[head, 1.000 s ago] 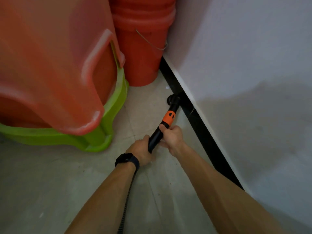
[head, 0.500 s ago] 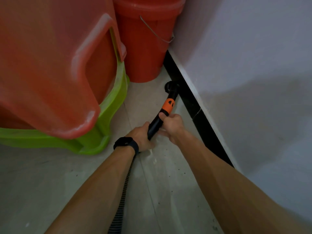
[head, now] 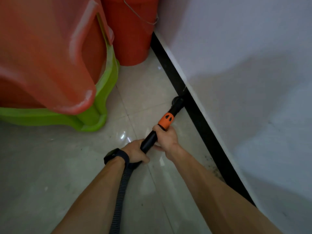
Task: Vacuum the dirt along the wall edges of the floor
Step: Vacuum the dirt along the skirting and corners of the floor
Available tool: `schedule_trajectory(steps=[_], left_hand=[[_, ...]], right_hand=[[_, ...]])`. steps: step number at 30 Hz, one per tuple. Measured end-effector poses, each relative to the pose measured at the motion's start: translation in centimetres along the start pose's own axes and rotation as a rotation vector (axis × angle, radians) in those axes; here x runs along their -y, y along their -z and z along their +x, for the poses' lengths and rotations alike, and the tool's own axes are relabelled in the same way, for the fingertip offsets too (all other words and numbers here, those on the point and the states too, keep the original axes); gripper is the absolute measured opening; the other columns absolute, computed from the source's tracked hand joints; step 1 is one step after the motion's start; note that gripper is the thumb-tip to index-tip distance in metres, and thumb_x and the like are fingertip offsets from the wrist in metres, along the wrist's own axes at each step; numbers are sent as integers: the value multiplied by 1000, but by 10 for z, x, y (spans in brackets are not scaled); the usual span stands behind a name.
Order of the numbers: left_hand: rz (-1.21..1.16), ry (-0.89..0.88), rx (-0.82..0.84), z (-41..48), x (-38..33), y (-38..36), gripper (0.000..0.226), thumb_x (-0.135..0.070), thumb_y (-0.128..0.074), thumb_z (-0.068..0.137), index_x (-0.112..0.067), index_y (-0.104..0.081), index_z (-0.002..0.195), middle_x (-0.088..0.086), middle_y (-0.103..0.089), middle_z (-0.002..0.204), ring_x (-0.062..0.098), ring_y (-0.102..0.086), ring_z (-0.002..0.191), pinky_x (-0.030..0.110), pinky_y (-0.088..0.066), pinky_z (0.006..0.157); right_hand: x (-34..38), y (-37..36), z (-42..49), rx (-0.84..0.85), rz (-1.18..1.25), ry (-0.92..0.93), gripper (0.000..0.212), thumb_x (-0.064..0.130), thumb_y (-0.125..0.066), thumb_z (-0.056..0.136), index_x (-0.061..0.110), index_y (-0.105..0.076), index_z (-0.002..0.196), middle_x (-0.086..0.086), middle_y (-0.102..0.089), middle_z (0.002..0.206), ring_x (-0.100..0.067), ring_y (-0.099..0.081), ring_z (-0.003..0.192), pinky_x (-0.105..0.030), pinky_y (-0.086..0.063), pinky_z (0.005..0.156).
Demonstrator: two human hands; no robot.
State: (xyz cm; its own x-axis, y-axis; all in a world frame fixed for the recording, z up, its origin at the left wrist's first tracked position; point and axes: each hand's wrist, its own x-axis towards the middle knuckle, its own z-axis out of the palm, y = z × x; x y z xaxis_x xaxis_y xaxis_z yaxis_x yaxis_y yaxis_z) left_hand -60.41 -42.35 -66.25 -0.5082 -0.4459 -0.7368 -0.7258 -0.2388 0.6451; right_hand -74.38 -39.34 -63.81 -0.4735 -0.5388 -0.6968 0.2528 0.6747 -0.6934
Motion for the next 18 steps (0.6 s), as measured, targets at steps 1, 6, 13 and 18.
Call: schedule_trajectory(steps=[1,6,13,18], left_hand=[[-10,3,17,-5,2,-8,62,-13,-74,54,-25,-63,113,7,-70,106,21,-68,93,39,-58,83],[128,31,36,-28,22,-35,58,-10,-73,61,-28,-61,114,2,-67,107,19,-64,96,33,-56,84],[355,-43,-271,-26,18,-42,37,-17,-71,73,-28,-52,103,3,-63,99,22,-62,87,30,-52,73],[577,-80,-445,4,-2,2,40,-18,-66,78,-25,-47,113,8,-60,100,30,-61,89,37,-54,71]], right_hand=[[-6,6,-8,-1,0,-14,30,25,-70,89,12,-57,113,-13,-69,108,-26,-70,97,-48,-65,74],[-46,25,-46,55,88,-94,27,21,-70,93,12,-55,114,-15,-69,112,-27,-71,99,-40,-63,59],[-32,36,-30,166,100,-45,26,24,-67,98,10,-62,119,-7,-71,110,-25,-71,99,-42,-59,85],[-32,48,22,89,-825,178,87,74,-31,96,19,-26,162,-6,-18,171,-26,-14,158,-50,-15,127]])
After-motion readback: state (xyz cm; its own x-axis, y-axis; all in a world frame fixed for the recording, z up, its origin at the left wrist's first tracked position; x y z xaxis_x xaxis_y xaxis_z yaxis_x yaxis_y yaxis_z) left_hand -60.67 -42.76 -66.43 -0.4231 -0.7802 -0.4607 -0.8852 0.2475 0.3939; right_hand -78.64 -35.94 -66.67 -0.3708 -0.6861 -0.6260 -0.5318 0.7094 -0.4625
